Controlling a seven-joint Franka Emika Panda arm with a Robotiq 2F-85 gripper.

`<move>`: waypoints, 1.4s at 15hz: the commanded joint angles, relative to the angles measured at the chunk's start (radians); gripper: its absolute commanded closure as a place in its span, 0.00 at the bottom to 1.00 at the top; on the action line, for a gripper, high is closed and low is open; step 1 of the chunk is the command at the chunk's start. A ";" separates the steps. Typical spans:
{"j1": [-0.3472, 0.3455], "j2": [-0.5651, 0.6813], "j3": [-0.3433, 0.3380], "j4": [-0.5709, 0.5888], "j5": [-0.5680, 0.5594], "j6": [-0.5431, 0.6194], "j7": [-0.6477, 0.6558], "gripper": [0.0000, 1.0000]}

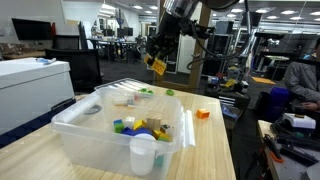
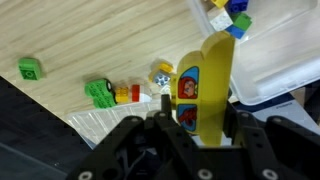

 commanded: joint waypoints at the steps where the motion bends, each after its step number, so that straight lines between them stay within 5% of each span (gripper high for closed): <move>1: 0.032 -0.091 0.053 -0.064 0.040 -0.006 -0.030 0.78; 11: 0.108 0.064 0.166 -0.081 -0.059 0.032 0.021 0.78; 21: 0.215 0.308 0.054 0.148 -0.230 -0.054 0.195 0.78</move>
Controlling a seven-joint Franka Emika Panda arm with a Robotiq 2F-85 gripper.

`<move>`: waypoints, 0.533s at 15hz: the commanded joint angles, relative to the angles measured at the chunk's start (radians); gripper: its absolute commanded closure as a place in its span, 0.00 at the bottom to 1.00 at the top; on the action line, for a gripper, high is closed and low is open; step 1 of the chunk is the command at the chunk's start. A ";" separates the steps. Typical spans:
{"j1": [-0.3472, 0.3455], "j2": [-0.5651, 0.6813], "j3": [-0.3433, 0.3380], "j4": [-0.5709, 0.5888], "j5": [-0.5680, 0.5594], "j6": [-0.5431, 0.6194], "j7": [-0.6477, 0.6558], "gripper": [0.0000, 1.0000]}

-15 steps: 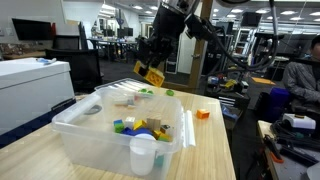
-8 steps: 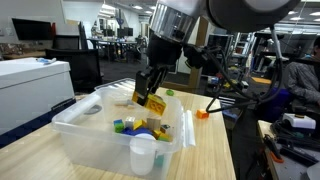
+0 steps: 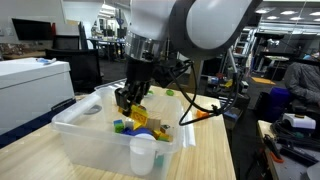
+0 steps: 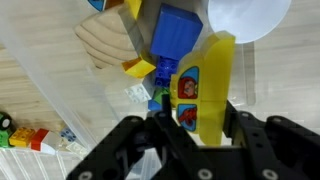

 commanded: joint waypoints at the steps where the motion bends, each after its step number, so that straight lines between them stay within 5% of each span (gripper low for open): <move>1: 0.053 0.040 -0.055 0.051 -0.062 -0.036 0.074 0.41; 2: 0.058 0.044 -0.059 0.056 -0.055 -0.039 0.075 0.26; 5: 0.068 0.050 -0.078 0.061 -0.044 -0.039 0.071 0.05; 8: 0.055 0.045 -0.074 0.051 -0.021 -0.021 0.037 0.00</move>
